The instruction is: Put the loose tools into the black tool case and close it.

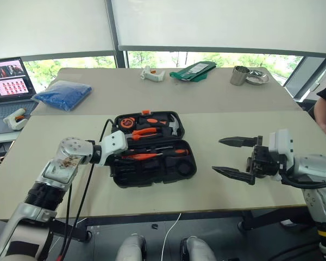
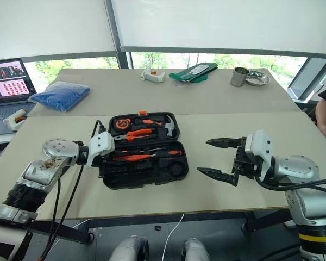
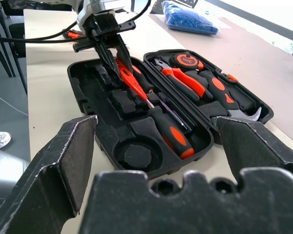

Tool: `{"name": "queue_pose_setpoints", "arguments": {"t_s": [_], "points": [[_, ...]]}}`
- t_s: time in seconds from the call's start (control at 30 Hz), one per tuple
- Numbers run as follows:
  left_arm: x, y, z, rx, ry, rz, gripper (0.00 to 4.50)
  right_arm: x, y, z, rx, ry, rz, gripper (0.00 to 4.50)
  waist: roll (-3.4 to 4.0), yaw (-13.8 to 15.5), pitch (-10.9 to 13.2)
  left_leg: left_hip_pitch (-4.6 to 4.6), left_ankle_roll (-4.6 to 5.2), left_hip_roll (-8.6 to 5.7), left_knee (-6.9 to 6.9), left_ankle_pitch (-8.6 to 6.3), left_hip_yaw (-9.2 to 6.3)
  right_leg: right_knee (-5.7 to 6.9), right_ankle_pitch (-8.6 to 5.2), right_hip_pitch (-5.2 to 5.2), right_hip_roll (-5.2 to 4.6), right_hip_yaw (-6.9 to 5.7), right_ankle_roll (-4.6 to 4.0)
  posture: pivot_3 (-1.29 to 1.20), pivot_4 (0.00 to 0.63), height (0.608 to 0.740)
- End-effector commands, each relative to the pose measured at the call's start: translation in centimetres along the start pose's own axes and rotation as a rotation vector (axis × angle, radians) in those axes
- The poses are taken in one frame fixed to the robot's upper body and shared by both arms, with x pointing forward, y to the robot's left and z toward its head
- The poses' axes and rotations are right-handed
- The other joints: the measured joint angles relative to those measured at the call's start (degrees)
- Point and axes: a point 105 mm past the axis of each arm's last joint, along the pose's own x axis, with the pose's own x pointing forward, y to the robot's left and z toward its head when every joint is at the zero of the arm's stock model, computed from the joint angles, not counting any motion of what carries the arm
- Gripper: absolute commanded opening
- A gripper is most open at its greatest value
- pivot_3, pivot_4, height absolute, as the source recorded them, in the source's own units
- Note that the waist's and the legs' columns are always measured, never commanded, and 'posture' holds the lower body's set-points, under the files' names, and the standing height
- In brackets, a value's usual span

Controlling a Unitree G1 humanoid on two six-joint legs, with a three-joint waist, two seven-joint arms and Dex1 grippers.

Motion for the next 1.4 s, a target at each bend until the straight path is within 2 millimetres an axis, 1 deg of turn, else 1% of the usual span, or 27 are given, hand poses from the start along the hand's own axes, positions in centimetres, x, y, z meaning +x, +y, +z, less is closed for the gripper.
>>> {"name": "queue_pose_setpoints", "arguments": {"t_s": [0.03,0.3,0.5,0.73,0.83,0.97,1.0,1.03,1.1,1.13,1.2,1.27,1.33,1.4], "points": [[0.4,-1.0,-0.3,0.044,0.046,-0.061,0.51,-0.1,-0.1,0.8,-0.062,0.000,0.010,4.50,0.00,0.0,0.0,0.01,0.00,-0.01,0.00,0.00,0.00,0.00,0.00,0.01,0.00,0.01,0.00,0.00,0.150,0.740],[-0.3,-0.4,-2.5,0.041,0.146,-0.018,0.51,0.3,-0.4,0.9,-0.067,-0.001,0.029,4.50,0.01,0.0,0.0,0.05,0.00,-0.01,0.01,0.01,-0.03,0.04,0.00,0.04,0.00,0.02,-0.02,0.00,0.150,0.740],[-1.2,-0.8,-3.4,0.053,0.198,-0.031,0.51,0.2,-0.4,0.8,-0.067,0.005,0.044,4.50,0.02,-0.5,0.0,0.12,0.00,0.01,0.01,0.01,-0.03,0.12,0.00,0.07,0.02,0.03,-0.02,0.00,0.150,0.740],[-1.6,-1.4,-3.8,0.056,0.223,-0.046,0.51,0.3,-0.5,0.8,-0.068,0.012,0.058,4.50,0.05,-1.0,0.0,0.19,-0.01,0.02,0.01,0.01,-0.03,0.18,-0.01,0.07,0.04,0.10,-0.03,0.00,0.150,0.740],[-1.2,-1.6,-3.7,0.055,0.221,-0.051,0.51,0.3,-0.5,0.7,-0.066,0.014,0.062,4.50,0.06,-1.0,0.0,0.19,-0.01,0.02,0.01,0.01,-0.03,0.19,-0.01,0.07,0.06,0.11,-0.04,0.00,0.150,0.740],[-0.6,-1.9,-3.1,0.021,0.178,-0.069,0.51,0.4,-0.4,0.7,-0.061,0.016,0.064,4.50,0.06,-1.0,0.0,0.19,-0.01,0.02,0.01,0.01,-0.02,0.19,-0.01,0.07,0.06,0.12,-0.03,0.00,0.150,0.740],[-0.6,-1.9,-2.9,0.012,0.164,-0.071,1.51,0.5,-0.4,0.7,-0.060,0.016,0.065,4.50,0.06,-0.9,0.0,0.19,0.00,0.01,0.01,0.01,-0.02,0.19,-0.01,0.08,0.05,0.12,-0.03,0.00,0.150,0.740],[-0.7,-1.9,-2.7,0.016,0.150,-0.068,1.75,0.5,-0.4,0.6,-0.059,0.016,0.066,4.50,0.06,-0.9,0.0,0.19,0.00,0.01,0.01,0.01,-0.01,0.19,-0.01,0.08,0.05,0.12,-0.03,0.00,0.150,0.740],[-1.0,-1.3,-1.6,0.054,0.076,-0.035,2.53,0.7,-0.4,0.6,-0.056,0.014,0.067,4.50,0.07,-1.0,0.0,0.19,-0.01,0.02,0.01,0.01,-0.01,0.18,-0.01,0.07,0.05,0.13,-0.03,0.00,0.150,0.740],[-1.2,-1.0,-0.8,0.066,0.017,-0.018,2.83,0.7,-0.4,0.6,-0.054,0.013,0.068,4.50,0.07,-1.0,0.0,0.19,0.00,0.01,0.01,0.01,-0.01,0.18,-0.01,0.07,0.05,0.13,-0.03,0.00,0.150,0.740],[-1.9,-0.6,0.7,0.103,-0.087,-0.006,3.64,0.7,-0.1,0.4,-0.033,0.010,0.076,4.50,0.05,-0.9,0.0,0.18,0.00,0.00,0.01,0.01,0.01,0.18,-0.01,0.06,0.04,0.16,-0.04,0.00,0.150,0.740],[-3.0,0.0,1.4,0.092,-0.143,0.016,3.64,0.7,0.5,-0.1,-0.011,0.021,0.103,4.50,-0.04,-0.8,0.0,0.11,0.00,0.01,0.02,0.01,0.00,0.18,0.00,0.00,0.05,0.11,-0.04,0.00,0.150,0.740],[-3.8,0.4,1.1,0.073,-0.162,0.031,3.64,0.8,0.7,-0.1,-0.002,0.015,0.104,4.50,-0.04,-0.7,0.0,0.09,0.00,0.01,0.04,0.01,-0.03,0.19,0.00,0.01,0.04,0.08,-0.05,0.00,0.150,0.740],[-4.1,0.5,0.9,0.044,-0.188,0.043,3.64,0.9,0.6,-0.1,-0.002,0.007,0.098,4.50,-0.03,-0.8,0.0,0.09,0.00,0.00,0.05,0.01,-0.02,0.19,0.01,0.01,0.02,0.09,-0.04,0.00,0.150,0.740]]}}
